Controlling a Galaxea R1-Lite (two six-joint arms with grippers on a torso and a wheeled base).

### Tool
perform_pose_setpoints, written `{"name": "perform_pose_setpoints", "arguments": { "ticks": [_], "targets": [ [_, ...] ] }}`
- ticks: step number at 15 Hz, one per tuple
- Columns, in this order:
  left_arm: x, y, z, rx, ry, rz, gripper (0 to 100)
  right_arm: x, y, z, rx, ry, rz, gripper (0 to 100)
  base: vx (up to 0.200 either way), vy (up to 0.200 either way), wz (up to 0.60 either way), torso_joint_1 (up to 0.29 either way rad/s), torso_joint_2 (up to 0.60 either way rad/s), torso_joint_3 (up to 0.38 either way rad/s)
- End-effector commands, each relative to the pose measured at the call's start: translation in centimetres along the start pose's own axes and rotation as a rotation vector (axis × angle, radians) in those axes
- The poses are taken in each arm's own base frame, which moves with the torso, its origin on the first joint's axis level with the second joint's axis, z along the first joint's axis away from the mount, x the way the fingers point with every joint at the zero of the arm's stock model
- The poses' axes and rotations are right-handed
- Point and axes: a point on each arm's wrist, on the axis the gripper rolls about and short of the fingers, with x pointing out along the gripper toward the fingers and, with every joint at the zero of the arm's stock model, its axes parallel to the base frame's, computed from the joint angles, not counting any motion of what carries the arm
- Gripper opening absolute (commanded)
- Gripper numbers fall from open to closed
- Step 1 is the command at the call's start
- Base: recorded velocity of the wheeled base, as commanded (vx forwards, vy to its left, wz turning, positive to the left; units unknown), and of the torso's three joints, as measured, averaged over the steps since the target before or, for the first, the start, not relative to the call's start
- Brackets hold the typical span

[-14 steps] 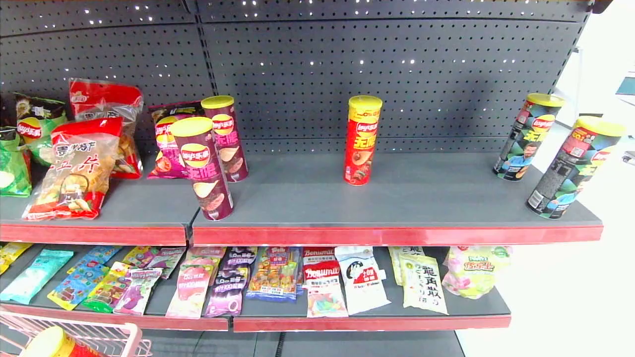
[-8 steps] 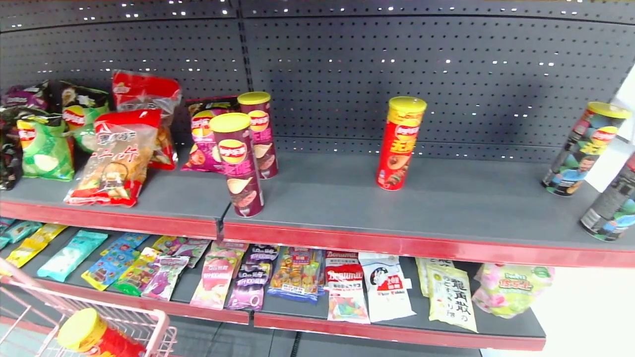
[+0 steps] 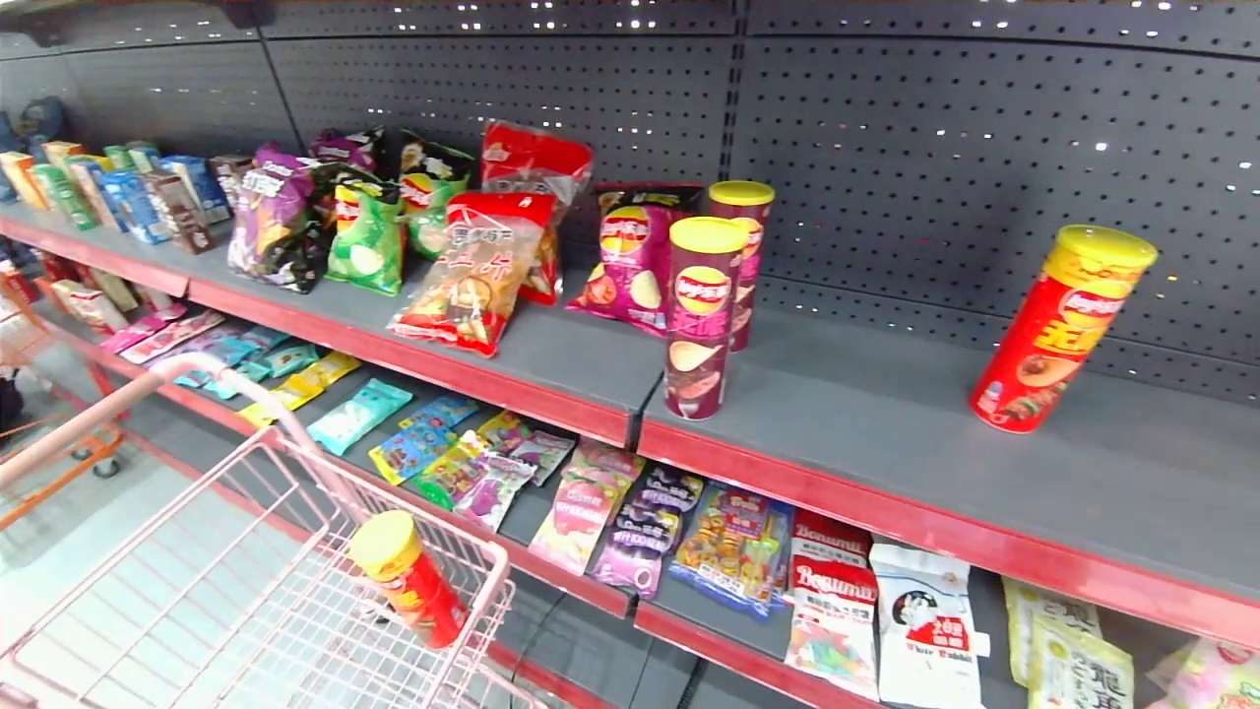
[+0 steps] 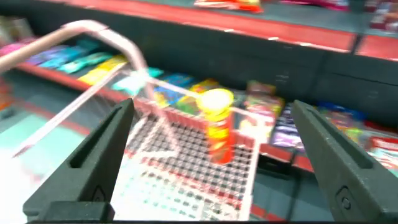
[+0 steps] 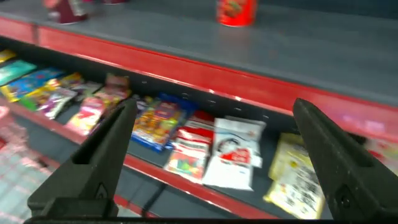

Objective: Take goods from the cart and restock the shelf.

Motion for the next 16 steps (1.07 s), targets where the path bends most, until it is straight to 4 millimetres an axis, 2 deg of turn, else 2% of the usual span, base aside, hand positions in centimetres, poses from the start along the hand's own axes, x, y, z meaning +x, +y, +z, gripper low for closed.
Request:
{"name": "perform_pose_setpoints", "arguments": {
  "ticks": [1, 3, 16],
  "targets": [
    [0.01, 0.00, 0.00, 0.000, 0.001, 0.001, 100, 0.00, 0.00, 0.00, -0.002, 0.000, 0.000, 100, 0.000, 0.000, 0.60, -0.002, 0.00, 0.002],
    [0.01, 0.00, 0.00, 0.000, 0.001, 0.001, 100, 0.00, 0.00, 0.00, -0.002, 0.000, 0.000, 100, 0.000, 0.000, 0.60, 0.002, 0.00, 0.005],
    [0.01, 0.00, 0.00, 0.000, 0.001, 0.001, 100, 0.00, 0.00, 0.00, -0.002, 0.000, 0.000, 100, 0.000, 0.000, 0.00, -0.006, 0.01, 0.008]
  ]
}}
